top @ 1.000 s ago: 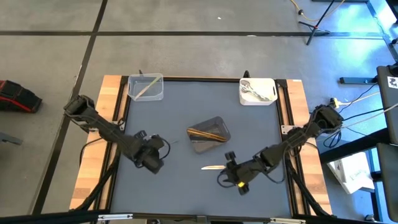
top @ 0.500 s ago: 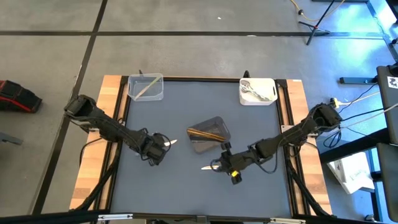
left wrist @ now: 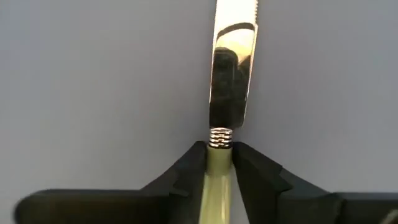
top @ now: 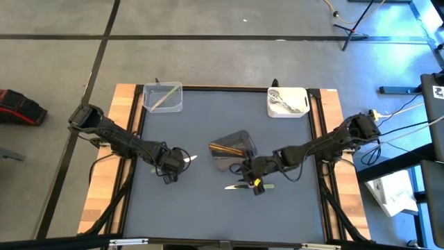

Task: Sort silverware by color (type)
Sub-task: Put the green table knife into the transparent bin

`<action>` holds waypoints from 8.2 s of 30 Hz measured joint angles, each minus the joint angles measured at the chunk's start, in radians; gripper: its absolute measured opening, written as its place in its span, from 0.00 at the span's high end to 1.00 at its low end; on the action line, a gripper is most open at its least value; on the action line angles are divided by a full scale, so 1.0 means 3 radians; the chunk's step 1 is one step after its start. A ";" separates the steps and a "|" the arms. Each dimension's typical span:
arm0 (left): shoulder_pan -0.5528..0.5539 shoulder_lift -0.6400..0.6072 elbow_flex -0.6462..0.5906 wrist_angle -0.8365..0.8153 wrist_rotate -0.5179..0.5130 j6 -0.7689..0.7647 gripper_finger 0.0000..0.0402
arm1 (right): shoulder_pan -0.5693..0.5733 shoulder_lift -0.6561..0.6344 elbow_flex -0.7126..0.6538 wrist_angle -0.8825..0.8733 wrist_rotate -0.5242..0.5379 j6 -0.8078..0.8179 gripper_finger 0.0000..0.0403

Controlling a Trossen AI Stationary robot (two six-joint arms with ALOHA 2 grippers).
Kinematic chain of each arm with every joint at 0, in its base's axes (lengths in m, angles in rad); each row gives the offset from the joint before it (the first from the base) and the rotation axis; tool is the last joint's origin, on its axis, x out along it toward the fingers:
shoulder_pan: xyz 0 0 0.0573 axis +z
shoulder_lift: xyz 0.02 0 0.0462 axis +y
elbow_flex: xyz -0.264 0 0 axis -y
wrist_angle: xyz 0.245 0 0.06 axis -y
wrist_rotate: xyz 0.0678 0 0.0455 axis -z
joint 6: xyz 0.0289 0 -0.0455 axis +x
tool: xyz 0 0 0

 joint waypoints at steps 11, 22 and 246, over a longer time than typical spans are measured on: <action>0.0153 0.0034 0.0163 -0.0126 0.0056 0.0484 0.90 | -0.0309 0.0000 0.0001 0.0011 -0.0293 0.0000 0.62; 0.0202 0.0034 0.0867 -0.1210 -0.0746 0.0602 0.87 | -0.0341 0.0000 0.0001 -0.0017 -0.0293 0.0032 0.62; -0.1157 0.1328 0.1134 0.3368 -0.1448 0.0949 0.66 | 0.1075 0.0842 -0.0140 0.0383 0.0988 0.1992 0.91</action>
